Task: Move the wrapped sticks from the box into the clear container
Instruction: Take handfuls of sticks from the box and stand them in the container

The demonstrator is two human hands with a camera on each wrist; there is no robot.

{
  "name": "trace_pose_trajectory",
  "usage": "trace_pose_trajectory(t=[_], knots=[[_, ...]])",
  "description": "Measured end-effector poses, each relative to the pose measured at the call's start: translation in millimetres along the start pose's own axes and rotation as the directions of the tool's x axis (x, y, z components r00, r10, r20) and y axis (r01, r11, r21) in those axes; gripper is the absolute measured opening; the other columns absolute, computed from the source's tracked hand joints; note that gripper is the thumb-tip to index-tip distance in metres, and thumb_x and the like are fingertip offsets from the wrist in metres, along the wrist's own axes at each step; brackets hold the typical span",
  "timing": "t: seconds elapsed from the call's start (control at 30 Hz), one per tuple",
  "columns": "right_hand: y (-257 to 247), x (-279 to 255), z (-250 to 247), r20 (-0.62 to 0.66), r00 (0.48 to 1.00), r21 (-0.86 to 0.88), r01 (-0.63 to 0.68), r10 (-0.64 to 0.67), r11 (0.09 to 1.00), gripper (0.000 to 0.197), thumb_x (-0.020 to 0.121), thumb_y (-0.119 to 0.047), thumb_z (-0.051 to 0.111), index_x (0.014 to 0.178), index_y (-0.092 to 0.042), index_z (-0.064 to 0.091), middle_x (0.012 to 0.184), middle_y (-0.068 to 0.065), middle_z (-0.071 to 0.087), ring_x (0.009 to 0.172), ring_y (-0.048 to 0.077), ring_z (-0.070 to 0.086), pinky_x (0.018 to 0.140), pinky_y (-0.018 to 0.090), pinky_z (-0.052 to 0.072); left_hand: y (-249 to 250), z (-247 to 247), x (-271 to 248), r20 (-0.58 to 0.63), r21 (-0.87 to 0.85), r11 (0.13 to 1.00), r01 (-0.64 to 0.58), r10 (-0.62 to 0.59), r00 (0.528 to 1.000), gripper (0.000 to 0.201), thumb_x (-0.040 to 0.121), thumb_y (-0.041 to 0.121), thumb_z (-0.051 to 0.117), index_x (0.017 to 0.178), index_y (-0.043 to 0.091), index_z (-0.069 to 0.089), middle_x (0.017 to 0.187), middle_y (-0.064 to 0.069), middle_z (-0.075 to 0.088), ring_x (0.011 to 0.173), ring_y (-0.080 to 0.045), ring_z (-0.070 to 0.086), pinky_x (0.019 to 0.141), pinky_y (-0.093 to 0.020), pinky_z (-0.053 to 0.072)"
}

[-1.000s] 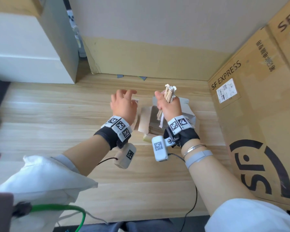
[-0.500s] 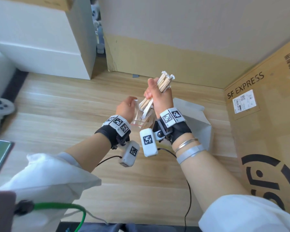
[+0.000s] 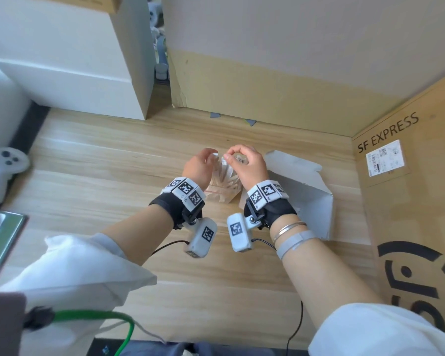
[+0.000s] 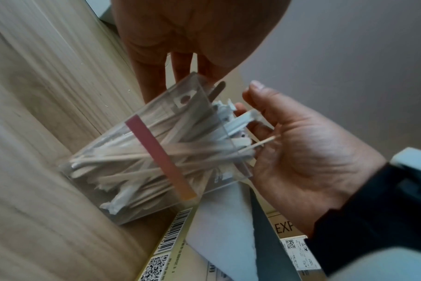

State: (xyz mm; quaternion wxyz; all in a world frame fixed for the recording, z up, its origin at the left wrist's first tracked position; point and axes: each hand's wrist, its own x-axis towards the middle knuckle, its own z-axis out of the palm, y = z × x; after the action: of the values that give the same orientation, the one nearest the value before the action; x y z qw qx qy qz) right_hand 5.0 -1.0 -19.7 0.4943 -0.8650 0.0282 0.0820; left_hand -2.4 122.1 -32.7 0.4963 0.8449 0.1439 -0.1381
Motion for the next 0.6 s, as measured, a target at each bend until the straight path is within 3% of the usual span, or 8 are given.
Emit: trace_pose_trajectory(t=[0.1,0.17,0.3,0.37,0.43,0.5,0.6], knots=[[6,-1,0,-0.036,0.999,-0.040,0.005,-0.007,0.999,0.010,0.081,-0.018,0.068,0.080,-0.008,0.068,0.095,0.000,0.059,0.090,0.010,0.052,0.079,0.020,0.033,-1,2,1,0.000,-0.007,1.000,0.000,0.000,1.000,0.035,0.099,0.018,0.031,0.127,0.010,0.052,0.118,-0.016,0.065,0.105,-0.033,0.061,0.074,-0.026,0.041],[7,-1,-5,-0.049,0.999,-0.022,-0.009,0.008,1.000,0.008,0.082,-0.017,0.067,0.080,-0.009,0.068,0.095,0.000,0.059,0.091,0.011,0.052,0.081,0.021,0.034,0,4,0,-0.019,-0.014,1.000,0.005,-0.005,1.000,0.035,0.098,0.016,0.032,0.127,0.011,0.051,0.119,-0.017,0.063,0.103,-0.038,0.061,0.073,-0.031,0.045],[11,-2,-22,-0.092,0.995,-0.030,-0.029,0.026,0.999,0.008,0.084,-0.019,0.064,0.077,-0.019,0.061,0.090,-0.003,0.061,0.090,0.012,0.052,0.079,0.025,0.038,14,10,-4,-0.123,-0.005,0.997,-0.077,0.076,0.989,0.038,0.095,0.009,0.033,0.128,0.011,0.052,0.134,-0.013,0.051,0.112,-0.032,0.057,0.095,-0.036,0.044],[14,-3,-32,-0.124,0.992,-0.028,-0.034,0.031,0.999,0.006,0.084,-0.018,0.063,0.078,-0.018,0.062,0.086,-0.003,0.062,0.085,0.014,0.054,0.080,0.029,0.043,26,16,-7,-0.144,-0.003,0.989,-0.145,0.143,0.979,0.038,0.094,0.005,0.034,0.127,0.010,0.053,0.137,-0.011,0.049,0.119,-0.030,0.053,0.100,-0.034,0.041],[20,-5,-44,-0.130,0.990,-0.030,-0.051,0.047,0.998,0.006,0.085,-0.019,0.063,0.081,-0.015,0.064,0.083,-0.003,0.063,0.082,0.013,0.055,0.080,0.028,0.045,38,23,-10,-0.127,-0.004,0.984,-0.180,0.178,0.976,0.039,0.093,0.003,0.035,0.126,0.010,0.054,0.141,-0.013,0.046,0.135,-0.025,0.040,0.106,-0.029,0.034],[26,-9,-54,-0.122,0.990,-0.025,-0.072,0.069,0.997,0.006,0.085,-0.020,0.063,0.081,-0.016,0.063,0.082,-0.002,0.062,0.079,0.013,0.055,0.077,0.026,0.044,48,33,-15,-0.102,0.005,0.979,-0.204,0.203,0.974,0.039,0.092,0.001,0.036,0.125,0.011,0.055,0.143,-0.013,0.044,0.140,-0.021,0.034,0.107,-0.027,0.031],[38,-17,-69,-0.125,0.988,-0.009,-0.090,0.088,0.996,0.007,0.085,-0.019,0.064,0.079,-0.017,0.061,0.080,-0.002,0.061,0.077,0.013,0.054,0.075,0.024,0.042,59,51,-26,-0.047,0.010,0.965,-0.261,0.261,0.964,0.038,0.091,0.000,0.040,0.123,0.011,0.056,0.138,-0.010,0.051,0.131,-0.023,0.044,0.104,-0.029,0.036]])
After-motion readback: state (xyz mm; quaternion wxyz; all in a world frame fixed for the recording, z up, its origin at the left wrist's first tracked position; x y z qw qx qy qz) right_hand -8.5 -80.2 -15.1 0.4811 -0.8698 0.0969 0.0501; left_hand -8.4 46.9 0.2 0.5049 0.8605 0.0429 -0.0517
